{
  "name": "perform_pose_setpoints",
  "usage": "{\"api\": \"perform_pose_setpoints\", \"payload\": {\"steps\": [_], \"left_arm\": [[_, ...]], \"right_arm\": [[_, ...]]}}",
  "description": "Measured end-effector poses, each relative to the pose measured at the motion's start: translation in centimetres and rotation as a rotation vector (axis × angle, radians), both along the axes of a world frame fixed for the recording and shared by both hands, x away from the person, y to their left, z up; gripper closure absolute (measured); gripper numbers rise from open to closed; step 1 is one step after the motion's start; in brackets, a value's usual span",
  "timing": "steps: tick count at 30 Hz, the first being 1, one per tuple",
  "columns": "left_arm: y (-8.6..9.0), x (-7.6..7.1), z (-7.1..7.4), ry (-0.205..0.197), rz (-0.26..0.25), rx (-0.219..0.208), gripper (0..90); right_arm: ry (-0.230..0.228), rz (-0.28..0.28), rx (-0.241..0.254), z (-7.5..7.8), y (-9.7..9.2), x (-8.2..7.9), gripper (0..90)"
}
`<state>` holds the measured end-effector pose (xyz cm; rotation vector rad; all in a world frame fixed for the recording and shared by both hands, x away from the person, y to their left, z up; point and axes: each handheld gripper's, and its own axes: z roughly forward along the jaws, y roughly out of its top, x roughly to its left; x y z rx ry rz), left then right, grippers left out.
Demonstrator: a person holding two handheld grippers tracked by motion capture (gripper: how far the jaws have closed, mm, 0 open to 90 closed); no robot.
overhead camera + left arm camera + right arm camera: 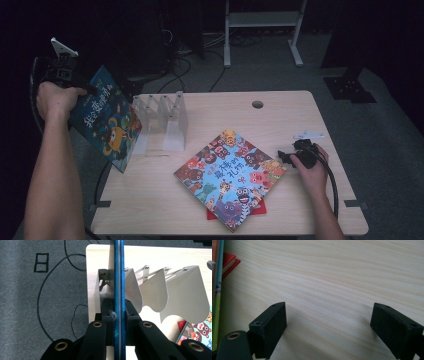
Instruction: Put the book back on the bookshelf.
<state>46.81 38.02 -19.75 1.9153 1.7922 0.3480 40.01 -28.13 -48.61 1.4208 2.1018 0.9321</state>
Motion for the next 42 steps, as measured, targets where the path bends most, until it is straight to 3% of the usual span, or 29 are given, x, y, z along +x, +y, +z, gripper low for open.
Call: {"api": "perform_pose_setpoints", "payload": {"steps": [11,20,27,39,42], "left_arm": [[0.2,-0.5,-0.5,0.004,0.016,0.016,78.7],[0.7,-0.7,-0.5,-0.002,0.009,0.034,64.5],[1.1,-0.9,-0.6,0.023,0.014,0.011,68.6],[1.1,-1.1,-0.4,0.003,-0.008,0.021,59.7],[1.1,-1.2,-0.2,-0.018,0.000,0.035,55.4]], "right_arm": [[-0.001,0.000,0.000,0.0,0.0,0.0,12.3],[-0.001,0.000,0.000,0.0,0.0,0.0,12.3],[-0.001,0.000,0.000,0.0,0.0,0.0,12.4],[-0.001,0.000,-0.001,0.0,0.0,0.0,12.3],[-0.001,0.001,-0.001,0.0,0.0,0.0,12.3]]}}
